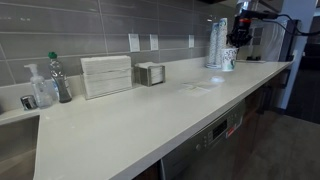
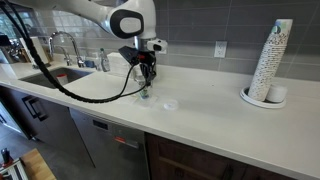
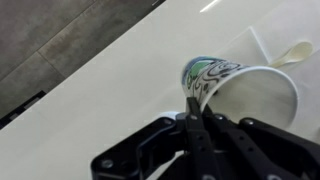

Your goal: Shift the cup to the left

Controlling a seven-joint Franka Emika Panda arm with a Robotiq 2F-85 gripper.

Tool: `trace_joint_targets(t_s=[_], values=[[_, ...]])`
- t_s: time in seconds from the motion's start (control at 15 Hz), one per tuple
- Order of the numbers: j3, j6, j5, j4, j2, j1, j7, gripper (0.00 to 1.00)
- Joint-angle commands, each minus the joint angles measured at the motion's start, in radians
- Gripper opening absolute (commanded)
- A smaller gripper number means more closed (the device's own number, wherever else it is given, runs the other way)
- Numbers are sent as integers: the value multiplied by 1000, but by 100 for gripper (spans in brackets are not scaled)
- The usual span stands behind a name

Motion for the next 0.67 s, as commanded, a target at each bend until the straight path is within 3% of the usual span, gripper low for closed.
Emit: trace_joint_targets(t_s=[0.0, 0.6], values=[[42, -10, -26, 9, 19, 53, -47, 1], [133, -54, -100, 73, 111, 158, -130, 1]])
